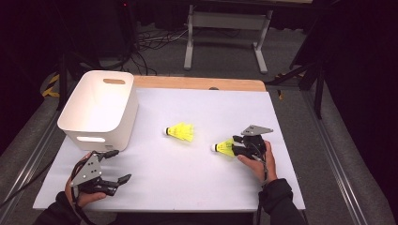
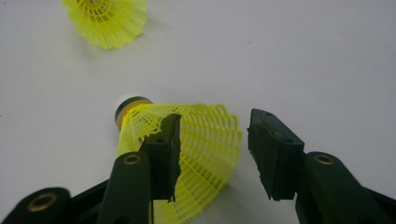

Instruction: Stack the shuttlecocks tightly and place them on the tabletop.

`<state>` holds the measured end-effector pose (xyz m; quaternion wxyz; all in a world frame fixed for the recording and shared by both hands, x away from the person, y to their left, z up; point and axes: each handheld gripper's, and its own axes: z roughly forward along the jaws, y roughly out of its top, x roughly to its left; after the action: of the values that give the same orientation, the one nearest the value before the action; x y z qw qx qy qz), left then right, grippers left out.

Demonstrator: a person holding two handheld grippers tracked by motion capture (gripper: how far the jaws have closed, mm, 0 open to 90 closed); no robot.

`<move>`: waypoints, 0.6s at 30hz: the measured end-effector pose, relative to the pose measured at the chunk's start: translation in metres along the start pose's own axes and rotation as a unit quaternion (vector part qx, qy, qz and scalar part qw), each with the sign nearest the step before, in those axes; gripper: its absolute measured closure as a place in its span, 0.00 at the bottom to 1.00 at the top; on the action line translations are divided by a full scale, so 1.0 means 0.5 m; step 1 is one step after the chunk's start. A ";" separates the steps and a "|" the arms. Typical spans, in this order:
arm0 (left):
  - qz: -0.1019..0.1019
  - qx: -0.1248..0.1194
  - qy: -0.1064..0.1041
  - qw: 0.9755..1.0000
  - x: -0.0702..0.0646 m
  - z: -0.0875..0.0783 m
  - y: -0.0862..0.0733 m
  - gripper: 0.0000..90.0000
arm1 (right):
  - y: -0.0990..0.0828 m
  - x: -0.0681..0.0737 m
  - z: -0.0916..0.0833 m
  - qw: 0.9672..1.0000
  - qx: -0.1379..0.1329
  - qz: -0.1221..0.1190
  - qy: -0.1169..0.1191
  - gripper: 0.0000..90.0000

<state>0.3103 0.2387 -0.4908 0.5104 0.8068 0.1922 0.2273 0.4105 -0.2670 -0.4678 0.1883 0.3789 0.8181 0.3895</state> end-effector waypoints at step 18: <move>0.001 -0.002 0.004 1.000 0.000 -0.002 0.000 0.12 | -0.021 -0.001 -0.104 0.999 -0.043 -0.026 -0.013 0.57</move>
<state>0.3097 0.2395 -0.4904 0.5109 0.8051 0.1928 0.2315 0.3742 -0.2973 -0.4432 0.2251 0.3538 0.8079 0.4140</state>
